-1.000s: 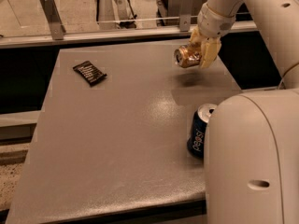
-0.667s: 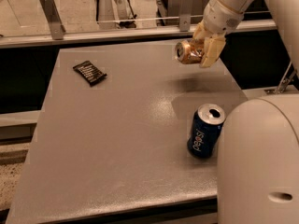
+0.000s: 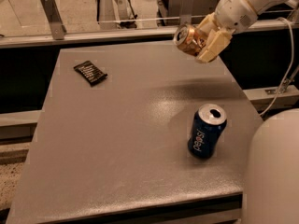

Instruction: Place orange can upright

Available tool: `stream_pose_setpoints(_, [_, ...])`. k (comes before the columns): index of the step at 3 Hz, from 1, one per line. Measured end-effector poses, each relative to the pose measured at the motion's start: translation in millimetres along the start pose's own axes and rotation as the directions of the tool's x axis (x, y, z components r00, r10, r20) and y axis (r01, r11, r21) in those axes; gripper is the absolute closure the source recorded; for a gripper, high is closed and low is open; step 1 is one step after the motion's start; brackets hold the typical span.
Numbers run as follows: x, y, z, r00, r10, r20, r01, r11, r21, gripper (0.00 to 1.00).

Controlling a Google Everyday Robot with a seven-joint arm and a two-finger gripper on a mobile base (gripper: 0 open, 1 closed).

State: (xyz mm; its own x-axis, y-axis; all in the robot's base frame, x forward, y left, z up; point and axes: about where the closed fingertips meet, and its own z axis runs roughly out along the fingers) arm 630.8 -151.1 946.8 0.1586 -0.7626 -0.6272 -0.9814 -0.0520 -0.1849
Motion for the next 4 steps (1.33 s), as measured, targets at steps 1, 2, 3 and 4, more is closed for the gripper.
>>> stream_pose_setpoints(1, [-9.2,11.8,-5.5,0.986,0.076,0.147,-0.077,0.9970,0.005,1.00])
stream_pose_setpoints(2, [-6.5,26.0,-0.9,0.955,0.144,0.261,-0.146,0.9892,-0.011,1.00])
stream_pose_setpoints(3, [-2.3,38.4,9.0,0.912,0.188,0.364,-0.189,0.9814,-0.032,1.00])
stream_pose_setpoints(4, [-0.3,46.4,22.0,0.869,0.195,0.455,-0.198,0.9794,-0.042,1.00])
